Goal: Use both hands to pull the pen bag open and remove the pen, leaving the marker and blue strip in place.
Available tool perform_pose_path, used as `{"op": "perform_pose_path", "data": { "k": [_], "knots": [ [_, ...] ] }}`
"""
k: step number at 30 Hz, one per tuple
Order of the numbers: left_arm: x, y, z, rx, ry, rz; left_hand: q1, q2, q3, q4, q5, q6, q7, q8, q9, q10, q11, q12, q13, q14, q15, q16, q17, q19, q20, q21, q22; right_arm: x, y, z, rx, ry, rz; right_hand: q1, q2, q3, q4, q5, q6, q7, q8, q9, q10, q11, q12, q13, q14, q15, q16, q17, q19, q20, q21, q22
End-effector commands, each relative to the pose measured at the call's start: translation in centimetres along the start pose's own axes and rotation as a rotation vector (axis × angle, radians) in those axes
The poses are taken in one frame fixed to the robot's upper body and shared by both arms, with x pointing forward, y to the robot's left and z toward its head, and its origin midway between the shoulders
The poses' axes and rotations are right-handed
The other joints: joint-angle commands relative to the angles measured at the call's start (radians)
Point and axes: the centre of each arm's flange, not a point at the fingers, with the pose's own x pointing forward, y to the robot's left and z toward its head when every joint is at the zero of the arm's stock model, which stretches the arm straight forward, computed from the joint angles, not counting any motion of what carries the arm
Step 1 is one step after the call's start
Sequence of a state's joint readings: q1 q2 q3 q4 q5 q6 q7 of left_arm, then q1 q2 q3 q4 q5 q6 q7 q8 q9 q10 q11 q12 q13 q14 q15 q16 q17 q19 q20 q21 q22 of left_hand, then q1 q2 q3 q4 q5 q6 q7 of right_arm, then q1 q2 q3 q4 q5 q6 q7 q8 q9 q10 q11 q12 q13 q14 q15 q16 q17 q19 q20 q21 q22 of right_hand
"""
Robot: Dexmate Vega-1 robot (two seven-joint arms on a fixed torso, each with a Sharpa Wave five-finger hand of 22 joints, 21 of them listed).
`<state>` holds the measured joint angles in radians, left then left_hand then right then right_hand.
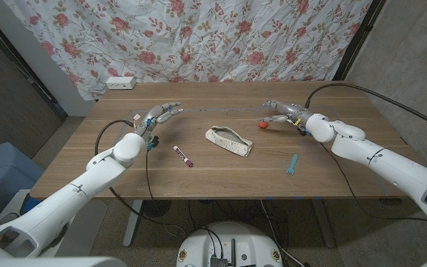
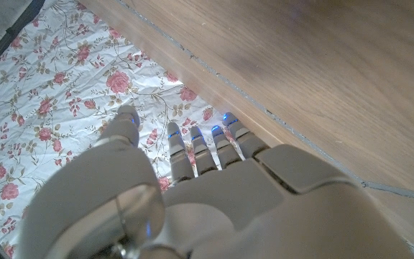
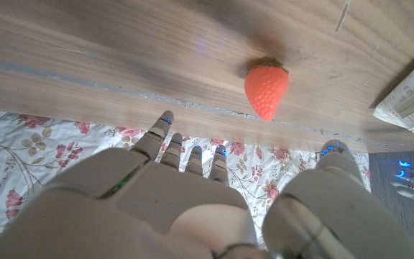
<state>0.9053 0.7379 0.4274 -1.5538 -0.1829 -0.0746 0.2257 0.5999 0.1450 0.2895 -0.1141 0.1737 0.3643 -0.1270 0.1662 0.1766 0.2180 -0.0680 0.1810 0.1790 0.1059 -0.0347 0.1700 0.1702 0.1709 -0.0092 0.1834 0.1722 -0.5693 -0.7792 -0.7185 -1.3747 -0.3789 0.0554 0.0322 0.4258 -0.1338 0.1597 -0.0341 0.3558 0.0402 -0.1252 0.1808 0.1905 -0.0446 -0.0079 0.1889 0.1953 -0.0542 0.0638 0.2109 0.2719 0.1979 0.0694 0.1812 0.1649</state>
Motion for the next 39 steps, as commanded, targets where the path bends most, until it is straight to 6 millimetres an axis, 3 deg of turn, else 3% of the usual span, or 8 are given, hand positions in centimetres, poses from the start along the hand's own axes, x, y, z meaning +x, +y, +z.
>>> {"op": "perform_pose_path", "data": {
  "k": [1,11,19,26,39],
  "knots": [
    [0.7,-0.3,-1.6,-0.088,-0.019,0.020,-0.028,0.002,0.000,0.010,0.002,-0.029,0.002,-0.003,0.001,-0.023,0.004,-0.004,0.002,-0.016,-0.012,-0.001,0.002,-0.015,-0.002,-0.001,0.002,0.5,-0.3,-0.9,0.204,-0.032,-0.047,-0.043,0.003,-0.012,0.017,-0.002,-0.012,0.004,0.000,-0.001,0.024,-0.003,0.012,0.001,-0.002,-0.008,0.000,0.001,0.006,-0.009,0.006,0.004],
    [1.7,-0.2,-3.1,-0.177,-0.035,0.010,-0.067,0.008,0.001,0.020,0.003,-0.091,0.029,-0.003,0.000,-0.051,0.003,-0.002,0.001,-0.031,-0.017,0.002,0.003,-0.029,-0.007,0.000,0.002,0.7,-0.9,-0.9,0.346,-0.028,-0.099,-0.093,0.014,-0.030,0.041,-0.009,-0.017,0.014,0.004,-0.004,0.057,-0.015,0.018,-0.003,0.009,-0.025,0.005,-0.004,0.010,-0.022,0.007,0.003],
    [1.5,-0.2,-3.2,-0.214,-0.049,0.031,-0.094,0.019,0.001,0.034,0.005,-0.105,0.036,0.001,-0.001,-0.057,0.009,0.001,0.000,-0.034,-0.017,0.005,0.004,-0.034,-0.014,0.001,0.002,0.8,-0.7,-1.5,0.448,-0.035,-0.155,-0.133,0.026,-0.042,0.062,-0.015,0.005,0.020,0.013,-0.006,0.081,-0.010,0.021,-0.006,0.025,-0.035,0.011,-0.007,0.019,-0.029,0.009,0.003],
    [0.9,-0.7,-3.5,-0.256,-0.059,0.047,-0.137,0.031,0.007,0.055,0.009,-0.162,0.066,-0.002,-0.002,-0.092,0.022,-0.003,-0.001,-0.038,-0.015,0.007,0.005,-0.042,-0.016,0.003,0.001,0.7,-0.2,-1.8,0.546,-0.040,-0.185,-0.163,0.037,-0.051,0.077,-0.020,0.029,0.028,0.020,-0.008,0.105,-0.009,0.025,-0.008,0.036,-0.038,0.014,-0.011,0.028,-0.030,0.011,0.003],
    [0.1,-0.9,-4.2,-0.356,-0.065,0.128,-0.181,0.038,0.018,0.079,0.014,-0.203,0.076,0.001,-0.003,-0.130,0.025,-0.004,-0.002,-0.064,-0.007,0.004,0.005,-0.065,-0.019,0.000,0.000,0.8,0.5,-2.7,0.714,-0.042,-0.213,-0.188,0.056,-0.054,0.093,-0.025,0.040,0.039,0.019,-0.010,0.124,-0.006,0.026,-0.010,0.048,-0.043,0.017,-0.015,0.037,-0.034,0.012,0.003]
  ]
}}
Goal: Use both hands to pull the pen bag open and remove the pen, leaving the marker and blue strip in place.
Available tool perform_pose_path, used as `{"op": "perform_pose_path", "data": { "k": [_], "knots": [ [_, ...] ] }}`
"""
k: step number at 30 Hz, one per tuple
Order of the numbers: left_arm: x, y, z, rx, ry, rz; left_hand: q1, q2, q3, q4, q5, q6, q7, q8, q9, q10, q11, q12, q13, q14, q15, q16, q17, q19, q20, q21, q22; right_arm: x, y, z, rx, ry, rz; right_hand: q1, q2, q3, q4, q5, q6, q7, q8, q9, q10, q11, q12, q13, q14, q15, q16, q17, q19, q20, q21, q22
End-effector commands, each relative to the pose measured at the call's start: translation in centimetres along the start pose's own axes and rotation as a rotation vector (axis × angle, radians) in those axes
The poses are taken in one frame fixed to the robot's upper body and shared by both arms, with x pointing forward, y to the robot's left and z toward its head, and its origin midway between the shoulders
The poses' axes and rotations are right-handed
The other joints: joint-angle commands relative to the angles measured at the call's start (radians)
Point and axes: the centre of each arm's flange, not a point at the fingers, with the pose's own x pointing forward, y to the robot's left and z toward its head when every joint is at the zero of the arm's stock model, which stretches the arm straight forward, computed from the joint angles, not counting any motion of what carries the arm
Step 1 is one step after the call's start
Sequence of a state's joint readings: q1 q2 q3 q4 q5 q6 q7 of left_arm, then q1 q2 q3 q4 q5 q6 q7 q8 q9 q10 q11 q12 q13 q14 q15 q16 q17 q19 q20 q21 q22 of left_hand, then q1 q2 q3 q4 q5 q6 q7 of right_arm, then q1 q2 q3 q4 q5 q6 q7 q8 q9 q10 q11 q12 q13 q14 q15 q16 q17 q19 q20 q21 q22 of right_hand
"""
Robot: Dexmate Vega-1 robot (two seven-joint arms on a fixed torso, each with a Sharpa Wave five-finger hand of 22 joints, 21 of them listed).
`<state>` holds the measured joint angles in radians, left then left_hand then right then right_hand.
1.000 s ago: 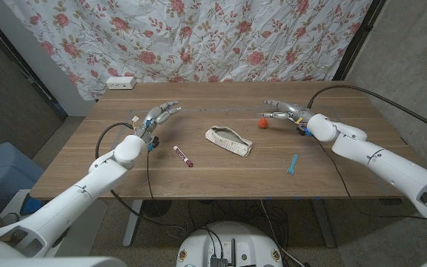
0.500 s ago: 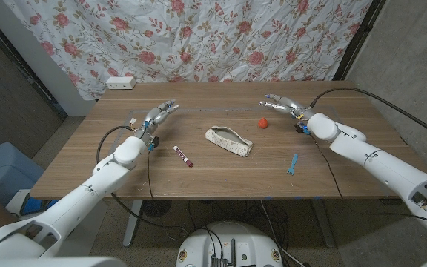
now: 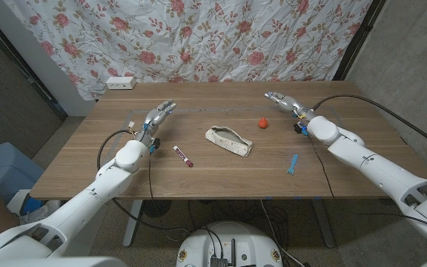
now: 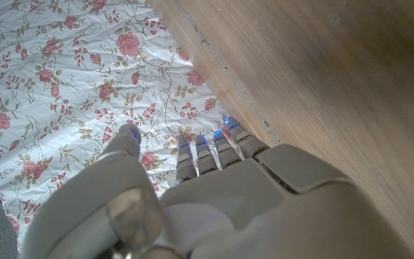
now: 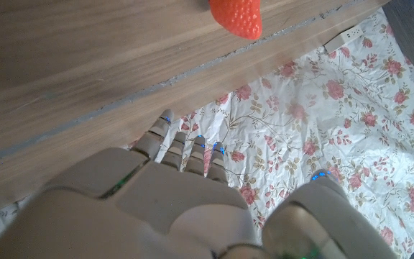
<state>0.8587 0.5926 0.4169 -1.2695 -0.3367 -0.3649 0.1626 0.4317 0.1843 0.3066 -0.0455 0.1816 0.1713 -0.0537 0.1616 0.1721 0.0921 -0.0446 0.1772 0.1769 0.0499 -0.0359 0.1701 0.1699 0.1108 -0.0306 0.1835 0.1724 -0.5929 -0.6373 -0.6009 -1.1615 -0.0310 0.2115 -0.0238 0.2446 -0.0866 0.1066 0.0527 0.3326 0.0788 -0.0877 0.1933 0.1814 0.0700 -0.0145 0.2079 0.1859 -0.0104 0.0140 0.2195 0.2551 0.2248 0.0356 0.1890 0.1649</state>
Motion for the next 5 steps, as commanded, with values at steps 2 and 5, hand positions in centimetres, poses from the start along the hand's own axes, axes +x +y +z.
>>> {"op": "perform_pose_path", "data": {
  "k": [2,5],
  "knots": [
    [-0.66,0.10,-0.59,-0.101,-0.017,0.074,-0.017,-0.002,0.002,0.013,0.006,-0.011,0.004,0.007,0.001,-0.003,0.001,0.002,0.000,-0.008,-0.005,0.004,0.005,-0.006,0.003,0.000,0.000,-0.15,-0.10,-0.46,0.256,-0.032,-0.059,-0.010,0.012,-0.002,0.008,-0.003,0.003,0.003,0.006,-0.001,0.013,0.001,0.006,0.000,0.007,0.005,0.009,0.001,0.014,-0.001,0.005,0.003],
    [-0.72,0.14,-0.72,-0.120,-0.017,0.079,-0.024,-0.002,0.004,0.016,0.006,-0.009,0.005,0.010,0.001,0.001,0.001,0.005,0.000,-0.008,-0.006,0.005,0.005,-0.007,0.003,0.000,0.000,-0.49,0.01,-0.61,0.283,-0.026,-0.082,-0.016,0.016,-0.002,0.012,-0.004,0.007,0.003,0.007,-0.001,0.016,0.002,0.006,-0.001,0.012,0.004,0.010,-0.001,0.016,-0.002,0.005,0.002]
  ]
}}
